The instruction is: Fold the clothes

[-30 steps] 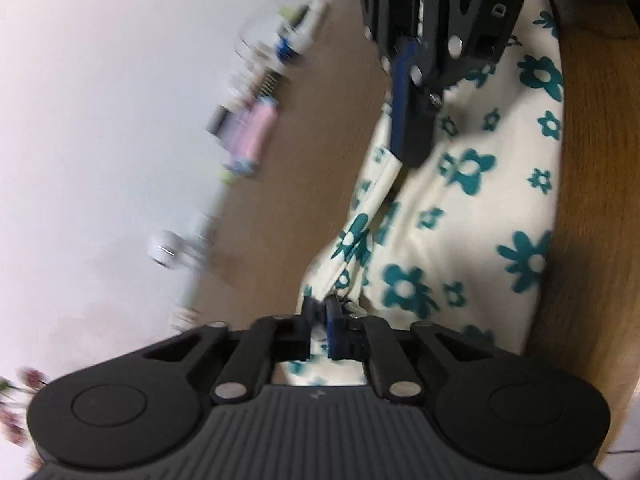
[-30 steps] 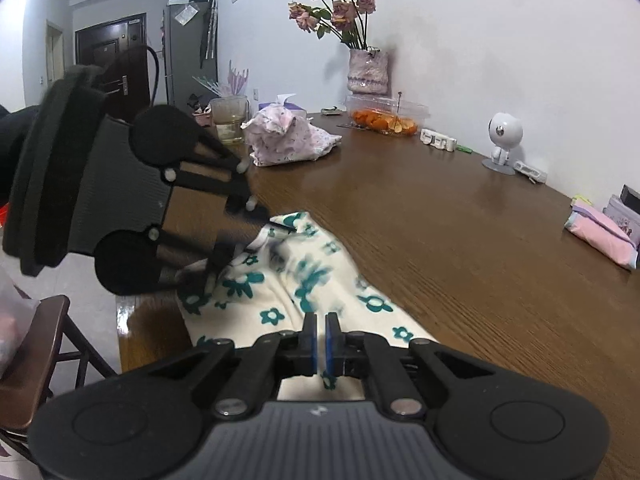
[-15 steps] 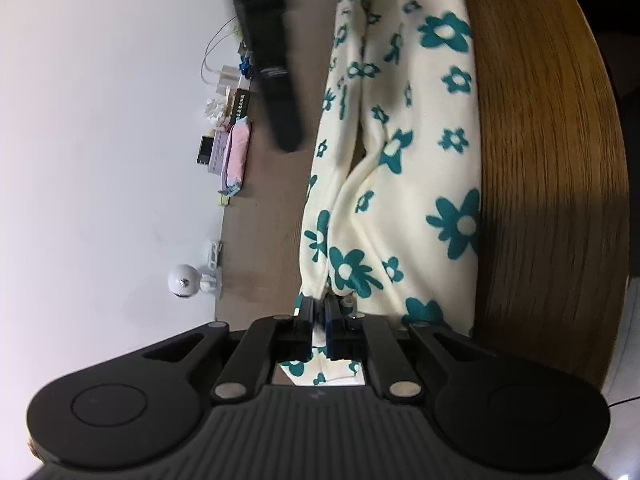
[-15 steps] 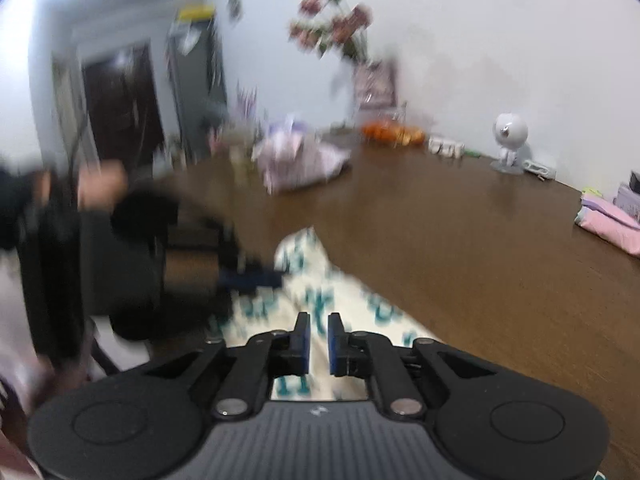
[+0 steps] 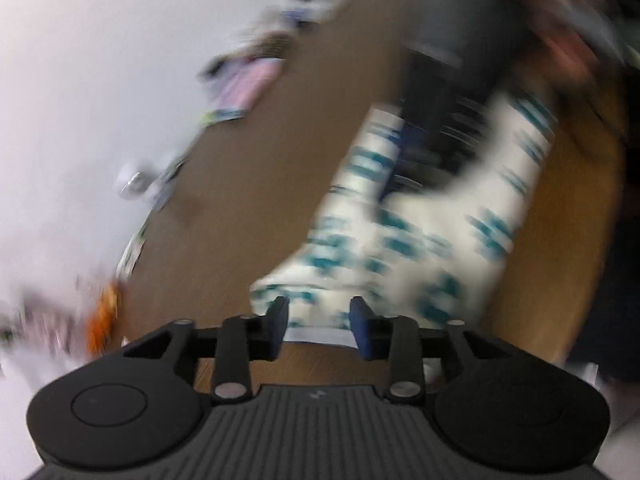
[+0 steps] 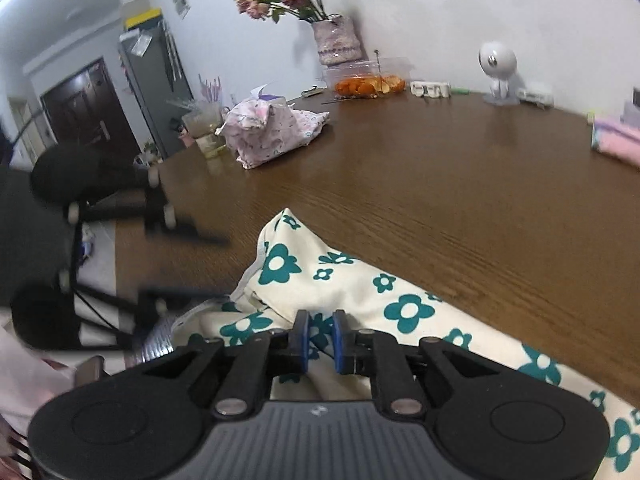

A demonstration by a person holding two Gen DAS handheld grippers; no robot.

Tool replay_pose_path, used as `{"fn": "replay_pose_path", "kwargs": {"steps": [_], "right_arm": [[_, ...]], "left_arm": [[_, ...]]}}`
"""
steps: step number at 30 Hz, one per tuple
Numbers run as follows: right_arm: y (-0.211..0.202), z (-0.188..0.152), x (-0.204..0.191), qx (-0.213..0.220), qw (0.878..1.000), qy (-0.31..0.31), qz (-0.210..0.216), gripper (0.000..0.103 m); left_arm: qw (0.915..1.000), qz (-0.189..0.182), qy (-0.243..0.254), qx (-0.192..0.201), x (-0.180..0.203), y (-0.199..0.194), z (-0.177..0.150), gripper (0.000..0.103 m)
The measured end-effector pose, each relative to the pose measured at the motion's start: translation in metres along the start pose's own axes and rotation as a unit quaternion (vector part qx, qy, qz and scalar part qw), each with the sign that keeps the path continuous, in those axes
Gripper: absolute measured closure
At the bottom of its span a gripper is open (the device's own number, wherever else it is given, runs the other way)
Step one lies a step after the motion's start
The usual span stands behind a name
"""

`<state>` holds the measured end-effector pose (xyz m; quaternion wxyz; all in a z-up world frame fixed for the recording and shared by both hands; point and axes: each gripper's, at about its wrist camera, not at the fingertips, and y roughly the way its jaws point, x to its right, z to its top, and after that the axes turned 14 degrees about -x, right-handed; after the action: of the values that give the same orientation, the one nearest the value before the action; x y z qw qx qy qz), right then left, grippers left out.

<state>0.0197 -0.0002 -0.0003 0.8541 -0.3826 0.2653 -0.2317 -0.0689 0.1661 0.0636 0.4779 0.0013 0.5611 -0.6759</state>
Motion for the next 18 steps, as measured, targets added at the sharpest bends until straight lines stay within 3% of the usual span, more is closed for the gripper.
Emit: {"fn": "replay_pose_path", "kwargs": {"steps": [2,4,6,7,9,11,18], "right_arm": [[0.001,-0.003,0.0,0.003,1.0,0.0,0.0,0.092],[0.001,-0.004,-0.003,0.005,1.0,-0.008,-0.009,0.092],[0.0,-0.006,-0.007,0.008,1.0,-0.016,-0.018,0.092],[0.0,-0.007,-0.009,0.01,1.0,-0.019,-0.022,0.092],[-0.001,-0.009,-0.008,0.013,1.0,-0.013,-0.021,0.092],[-0.001,-0.01,-0.009,0.016,0.999,-0.013,-0.025,0.092],[-0.023,-0.016,-0.017,0.029,0.998,-0.018,-0.054,0.086]], "left_arm": [[0.994,-0.043,-0.097,0.028,-0.03,0.004,0.005,0.063],[0.9838,-0.074,-0.159,0.035,-0.049,0.017,0.011,0.063],[0.9807,-0.1,-0.167,0.015,-0.051,0.031,0.012,0.067],[0.9795,-0.114,-0.166,0.003,-0.05,0.037,0.011,0.078],[0.9792,-0.131,-0.154,-0.021,-0.043,0.048,0.007,0.085],[0.9819,-0.12,-0.142,-0.037,-0.029,0.052,-0.004,0.085],[0.9849,-0.085,-0.147,-0.032,-0.025,0.044,-0.013,0.08]]}}
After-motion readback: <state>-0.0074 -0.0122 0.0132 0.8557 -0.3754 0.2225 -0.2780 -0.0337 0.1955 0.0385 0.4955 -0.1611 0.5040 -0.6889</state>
